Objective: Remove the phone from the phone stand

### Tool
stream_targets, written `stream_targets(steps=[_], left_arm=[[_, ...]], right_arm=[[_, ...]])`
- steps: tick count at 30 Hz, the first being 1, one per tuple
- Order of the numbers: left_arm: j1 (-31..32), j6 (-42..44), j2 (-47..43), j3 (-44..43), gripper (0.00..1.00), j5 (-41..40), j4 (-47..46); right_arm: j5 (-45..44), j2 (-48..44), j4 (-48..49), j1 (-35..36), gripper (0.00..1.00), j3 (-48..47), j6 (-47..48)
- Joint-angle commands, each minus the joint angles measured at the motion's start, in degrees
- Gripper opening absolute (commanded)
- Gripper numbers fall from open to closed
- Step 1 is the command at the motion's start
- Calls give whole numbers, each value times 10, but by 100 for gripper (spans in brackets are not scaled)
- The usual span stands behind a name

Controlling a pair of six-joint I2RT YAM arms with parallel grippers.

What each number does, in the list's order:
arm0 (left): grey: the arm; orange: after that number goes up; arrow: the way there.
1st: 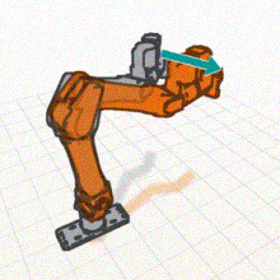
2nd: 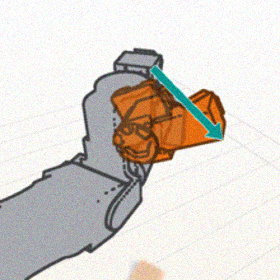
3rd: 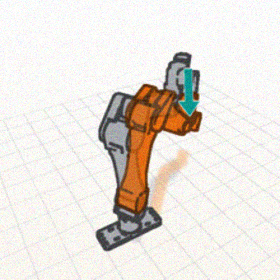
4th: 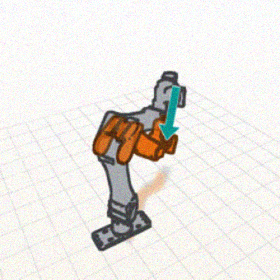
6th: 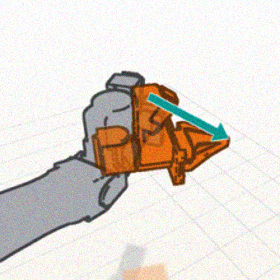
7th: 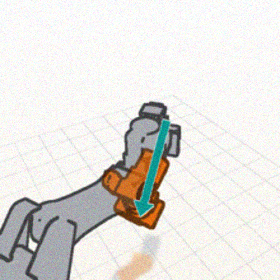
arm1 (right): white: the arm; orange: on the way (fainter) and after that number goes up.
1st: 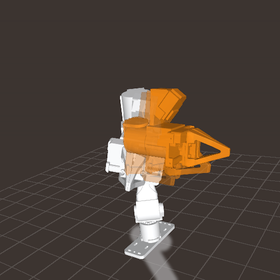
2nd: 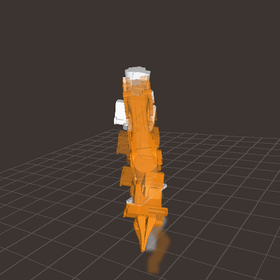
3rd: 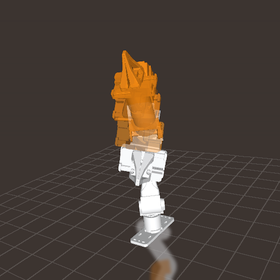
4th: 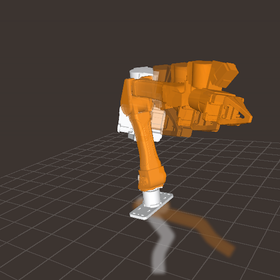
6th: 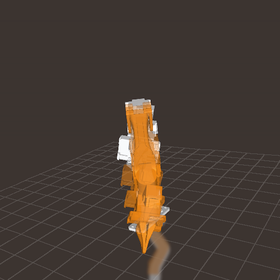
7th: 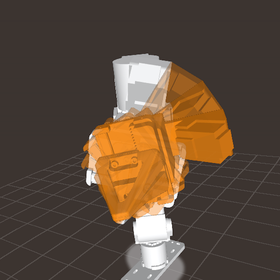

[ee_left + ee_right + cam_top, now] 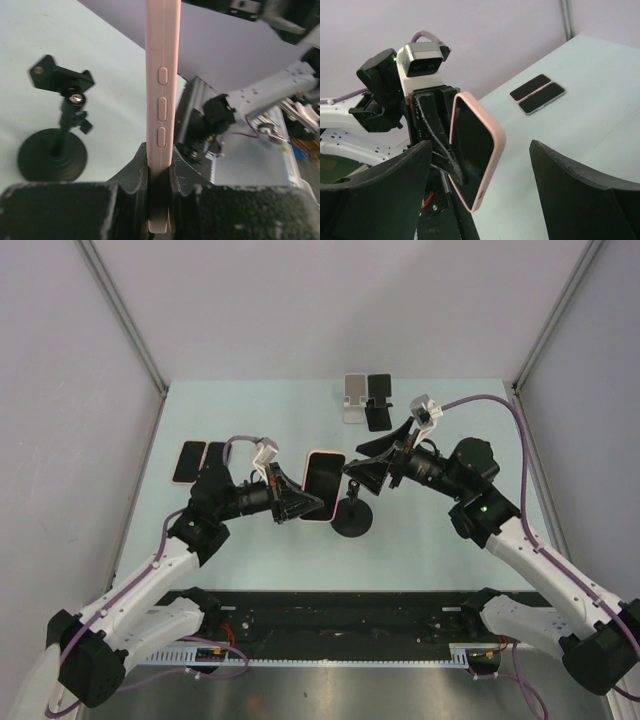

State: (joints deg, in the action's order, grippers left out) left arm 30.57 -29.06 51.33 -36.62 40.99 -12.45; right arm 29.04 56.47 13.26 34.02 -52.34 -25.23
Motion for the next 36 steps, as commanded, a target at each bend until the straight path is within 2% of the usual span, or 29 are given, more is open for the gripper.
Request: stream_targets(steps=[1, 6, 9, 10, 12, 13, 15, 16, 17, 18, 21, 22, 24, 25, 28, 29, 30, 32, 33, 36], left_arm=[[-2, -46, -9, -38, 0, 114, -76], [3, -52, -4, -42, 1, 131, -82], [8, -53, 1, -42, 0, 131, -84], [9, -53, 3, -42, 1, 131, -84], [12, -54, 6, -43, 0, 134, -85], [12, -54, 7, -44, 0, 134, -85], [14, -55, 13, -45, 0, 136, -85], [14, -55, 13, -44, 0, 132, -85], [14, -54, 15, -44, 0, 128, -85], [14, -53, 13, -42, 0, 123, -85], [14, -52, 11, -35, 16, 81, -85], [15, -52, 9, -33, 30, 69, -84], [15, -46, -1, -25, 44, 22, -79], [16, -43, -5, -23, 57, 5, -75], [34, -5, -28, -28, 77, -96, -30], [45, 31, -33, -44, 81, -131, 17], [76, 52, -36, -54, 86, -224, 45], [116, 110, -40, -80, 98, -310, 101], [148, 118, -42, -83, 100, -378, 107], [191, 124, -36, -93, 100, -447, 115]], right_arm=[[57, 23, 57, 0, 82, 4, -19], [91, 55, 104, 2, 76, 11, -59], [117, 66, 130, 8, 64, 14, -74], [130, 74, 135, 11, 55, 13, -80], [142, 80, 150, 14, 47, 14, -88], [153, 85, 155, 15, 36, 13, -97], [166, 89, 173, 14, 24, 15, -106], [172, 91, 177, 14, 9, 15, -111], [172, 91, 179, 14, 1, 15, -114], [172, 89, 179, 14, 0, 16, -112], [158, 80, 168, 12, 0, 16, -106], [150, 77, 162, 12, 0, 15, -103], [115, 65, 136, 12, 0, 16, -90], [103, 61, 125, 12, 0, 16, -86], [42, 44, 78, 10, 0, 16, -80], [26, 40, 53, 10, 0, 15, -79], [-10, 32, 42, 10, 0, 15, -78], [-42, 25, 20, 10, 0, 15, -79], [-66, 22, 5, 10, 0, 15, -81], [-97, 15, -13, 14, 0, 15, -82]])
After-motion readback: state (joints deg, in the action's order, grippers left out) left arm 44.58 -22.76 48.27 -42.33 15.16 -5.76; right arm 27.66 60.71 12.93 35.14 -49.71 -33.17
